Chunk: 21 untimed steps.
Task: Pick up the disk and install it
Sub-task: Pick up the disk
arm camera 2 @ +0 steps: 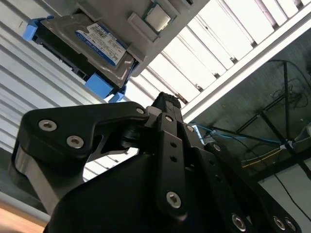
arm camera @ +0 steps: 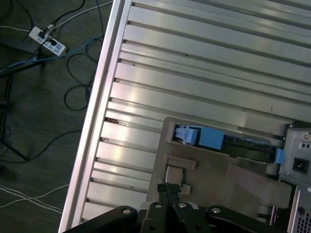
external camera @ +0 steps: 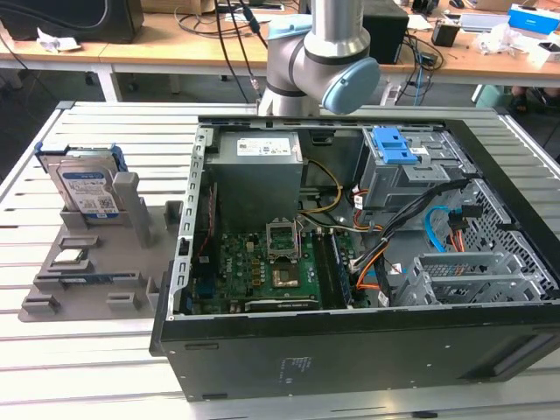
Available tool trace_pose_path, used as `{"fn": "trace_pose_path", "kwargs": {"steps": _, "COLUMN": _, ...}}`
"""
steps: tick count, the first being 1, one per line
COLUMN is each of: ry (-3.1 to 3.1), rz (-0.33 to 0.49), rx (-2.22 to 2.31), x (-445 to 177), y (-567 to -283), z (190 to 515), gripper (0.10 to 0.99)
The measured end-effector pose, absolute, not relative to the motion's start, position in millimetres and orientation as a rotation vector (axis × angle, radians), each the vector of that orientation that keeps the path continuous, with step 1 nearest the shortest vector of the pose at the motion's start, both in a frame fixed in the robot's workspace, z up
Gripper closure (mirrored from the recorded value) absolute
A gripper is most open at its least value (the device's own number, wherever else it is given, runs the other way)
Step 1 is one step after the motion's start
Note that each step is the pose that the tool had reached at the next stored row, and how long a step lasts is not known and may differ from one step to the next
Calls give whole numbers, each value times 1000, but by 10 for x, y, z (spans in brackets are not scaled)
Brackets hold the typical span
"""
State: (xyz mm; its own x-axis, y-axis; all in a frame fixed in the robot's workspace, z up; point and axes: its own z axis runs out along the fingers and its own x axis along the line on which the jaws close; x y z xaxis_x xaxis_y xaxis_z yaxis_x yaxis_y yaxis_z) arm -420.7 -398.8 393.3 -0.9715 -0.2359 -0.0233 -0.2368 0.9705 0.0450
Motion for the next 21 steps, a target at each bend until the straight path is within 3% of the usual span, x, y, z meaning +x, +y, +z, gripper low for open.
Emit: {"fn": "trace_pose_path", "kwargs": {"steps": 21, "ry": 3043, "rz": 77, "rx": -726, "x": -4207, "y": -3989, "z": 3933, "gripper": 980}}
